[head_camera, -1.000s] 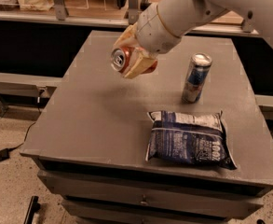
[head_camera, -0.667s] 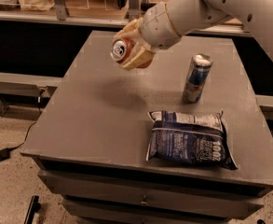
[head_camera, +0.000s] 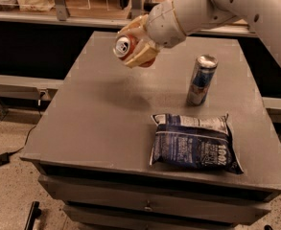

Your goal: Place coke can upright

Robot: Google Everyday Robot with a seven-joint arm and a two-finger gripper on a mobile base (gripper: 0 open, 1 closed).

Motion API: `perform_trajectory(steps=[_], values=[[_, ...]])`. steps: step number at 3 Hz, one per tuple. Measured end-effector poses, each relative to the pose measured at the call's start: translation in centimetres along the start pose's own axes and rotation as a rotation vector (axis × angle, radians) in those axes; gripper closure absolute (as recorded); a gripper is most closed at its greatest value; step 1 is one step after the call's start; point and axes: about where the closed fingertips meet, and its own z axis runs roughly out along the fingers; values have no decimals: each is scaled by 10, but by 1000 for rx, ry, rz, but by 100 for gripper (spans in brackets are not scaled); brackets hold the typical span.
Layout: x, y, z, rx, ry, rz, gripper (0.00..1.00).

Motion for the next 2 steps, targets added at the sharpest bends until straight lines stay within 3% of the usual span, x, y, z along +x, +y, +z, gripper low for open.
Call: perform_trajectory(steps=[2], values=[[19, -25, -19, 37, -50, 106, 100]])
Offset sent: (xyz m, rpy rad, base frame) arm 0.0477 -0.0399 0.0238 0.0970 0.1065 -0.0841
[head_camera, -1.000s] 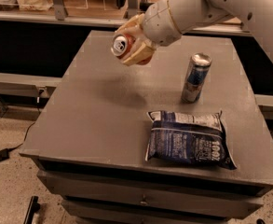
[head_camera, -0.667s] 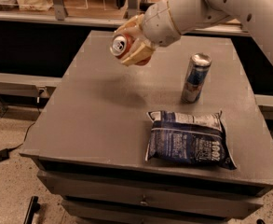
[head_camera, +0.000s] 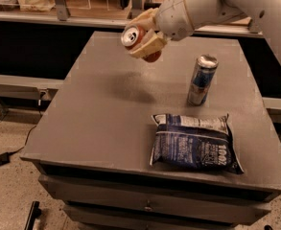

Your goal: Place coke can upright

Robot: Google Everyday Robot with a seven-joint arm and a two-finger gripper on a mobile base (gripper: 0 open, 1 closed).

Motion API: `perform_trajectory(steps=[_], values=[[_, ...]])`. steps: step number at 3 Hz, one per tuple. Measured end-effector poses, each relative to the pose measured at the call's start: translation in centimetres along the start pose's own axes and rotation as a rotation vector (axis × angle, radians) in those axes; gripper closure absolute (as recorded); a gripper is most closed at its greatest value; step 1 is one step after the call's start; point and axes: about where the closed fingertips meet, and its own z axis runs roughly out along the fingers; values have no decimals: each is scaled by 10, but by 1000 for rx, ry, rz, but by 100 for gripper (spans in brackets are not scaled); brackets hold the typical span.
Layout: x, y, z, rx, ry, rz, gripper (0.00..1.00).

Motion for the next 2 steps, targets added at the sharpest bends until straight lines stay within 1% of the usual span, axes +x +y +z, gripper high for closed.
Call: perform_trajectory(steps=[1, 2], values=[[8, -15, -8, 0, -55, 64, 100], [16, -21, -16, 32, -119, 126, 100]])
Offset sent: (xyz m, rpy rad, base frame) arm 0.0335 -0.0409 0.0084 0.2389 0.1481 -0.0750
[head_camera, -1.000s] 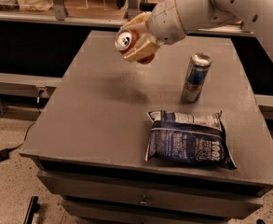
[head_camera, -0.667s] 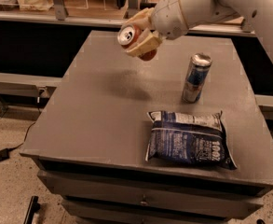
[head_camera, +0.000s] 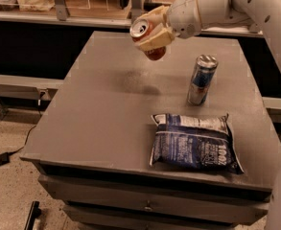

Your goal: Place coke can upright

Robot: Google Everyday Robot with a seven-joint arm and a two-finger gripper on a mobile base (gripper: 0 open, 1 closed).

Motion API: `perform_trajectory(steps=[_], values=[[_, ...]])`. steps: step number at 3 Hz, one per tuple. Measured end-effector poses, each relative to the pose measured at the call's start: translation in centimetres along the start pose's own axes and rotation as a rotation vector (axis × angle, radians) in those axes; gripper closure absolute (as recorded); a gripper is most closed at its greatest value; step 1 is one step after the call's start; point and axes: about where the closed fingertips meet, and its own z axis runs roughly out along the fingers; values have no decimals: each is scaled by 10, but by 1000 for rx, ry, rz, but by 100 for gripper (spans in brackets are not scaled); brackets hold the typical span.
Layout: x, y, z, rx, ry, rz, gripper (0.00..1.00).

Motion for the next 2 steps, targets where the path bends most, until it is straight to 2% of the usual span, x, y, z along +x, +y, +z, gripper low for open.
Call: perform_trajectory(steps=[1, 2], values=[[1, 2, -16, 67, -64, 47, 100], [22, 26, -49, 182, -103, 163, 100]])
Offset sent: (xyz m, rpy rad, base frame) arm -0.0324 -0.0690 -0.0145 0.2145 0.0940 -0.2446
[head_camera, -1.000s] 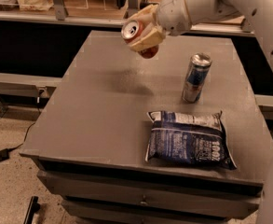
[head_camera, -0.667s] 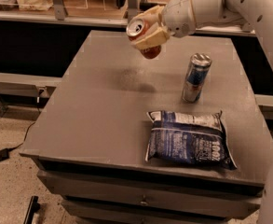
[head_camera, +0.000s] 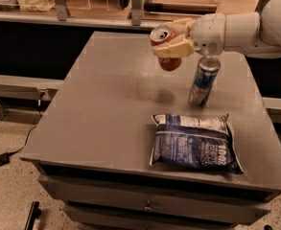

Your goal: Place coke can upright

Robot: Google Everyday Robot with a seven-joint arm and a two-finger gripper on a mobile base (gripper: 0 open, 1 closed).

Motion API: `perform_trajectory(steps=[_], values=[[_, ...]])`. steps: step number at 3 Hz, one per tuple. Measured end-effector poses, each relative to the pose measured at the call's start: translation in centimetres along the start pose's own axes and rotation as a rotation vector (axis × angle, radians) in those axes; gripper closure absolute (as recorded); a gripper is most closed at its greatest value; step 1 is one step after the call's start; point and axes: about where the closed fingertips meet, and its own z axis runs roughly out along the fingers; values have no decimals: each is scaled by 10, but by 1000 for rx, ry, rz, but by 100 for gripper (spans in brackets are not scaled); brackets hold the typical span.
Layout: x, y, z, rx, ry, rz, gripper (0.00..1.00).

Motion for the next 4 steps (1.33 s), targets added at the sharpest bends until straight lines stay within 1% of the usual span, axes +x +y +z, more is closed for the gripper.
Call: perform_trajectory(steps=[2, 3, 4], values=[[-3, -1, 0, 0, -1, 0, 100], [-10, -23, 17, -4, -60, 7, 100], [-13, -37, 29, -6, -96, 7, 100]])
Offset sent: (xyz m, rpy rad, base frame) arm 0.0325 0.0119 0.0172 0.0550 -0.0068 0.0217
